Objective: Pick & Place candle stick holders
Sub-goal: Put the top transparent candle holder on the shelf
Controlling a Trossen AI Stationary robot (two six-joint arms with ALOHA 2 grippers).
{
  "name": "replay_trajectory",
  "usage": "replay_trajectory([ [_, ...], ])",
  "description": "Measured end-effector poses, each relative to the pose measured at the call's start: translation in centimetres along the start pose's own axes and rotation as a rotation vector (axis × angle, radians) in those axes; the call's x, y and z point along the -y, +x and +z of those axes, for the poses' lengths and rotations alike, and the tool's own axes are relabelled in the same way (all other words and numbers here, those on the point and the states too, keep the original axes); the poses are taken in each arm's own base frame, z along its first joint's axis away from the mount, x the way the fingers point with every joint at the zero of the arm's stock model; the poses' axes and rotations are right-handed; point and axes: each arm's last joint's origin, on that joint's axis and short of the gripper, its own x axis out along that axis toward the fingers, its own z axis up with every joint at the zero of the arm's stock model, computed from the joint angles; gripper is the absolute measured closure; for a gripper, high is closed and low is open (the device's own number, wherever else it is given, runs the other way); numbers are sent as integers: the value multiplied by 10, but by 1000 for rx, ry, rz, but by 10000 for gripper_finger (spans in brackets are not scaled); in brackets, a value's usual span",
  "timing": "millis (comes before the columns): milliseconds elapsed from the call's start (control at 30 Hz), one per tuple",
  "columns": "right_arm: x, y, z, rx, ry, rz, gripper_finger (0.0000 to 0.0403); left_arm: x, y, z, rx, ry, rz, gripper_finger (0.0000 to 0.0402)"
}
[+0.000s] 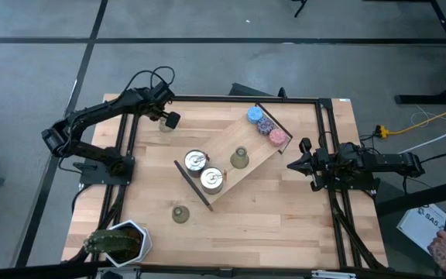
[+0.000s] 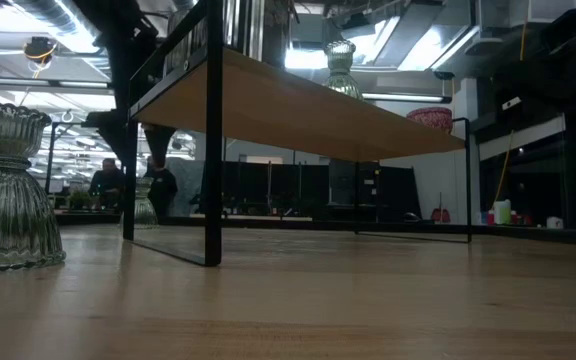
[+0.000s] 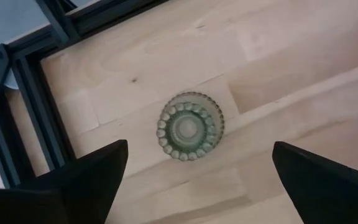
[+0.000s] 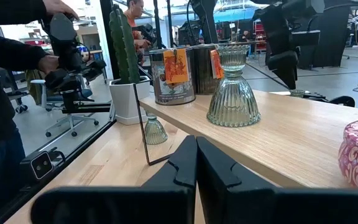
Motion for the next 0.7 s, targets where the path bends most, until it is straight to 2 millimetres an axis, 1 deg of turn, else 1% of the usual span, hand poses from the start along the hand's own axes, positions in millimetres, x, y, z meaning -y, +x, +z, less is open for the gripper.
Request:
replay_trajectory([
  [233, 0, 0, 0, 0, 0, 0, 393, -1, 14, -5, 23, -24, -1, 2],
  [367, 0, 0, 0, 0, 0, 0, 393, -1, 23, -6, 91, -37, 21, 7],
  [467, 0, 0, 0, -1, 0, 0, 393, -1, 26, -7, 105, -41, 21, 11],
  [700, 0, 0, 0, 0, 0, 0, 393, -2, 30, -12, 70, -47, 26, 24],
])
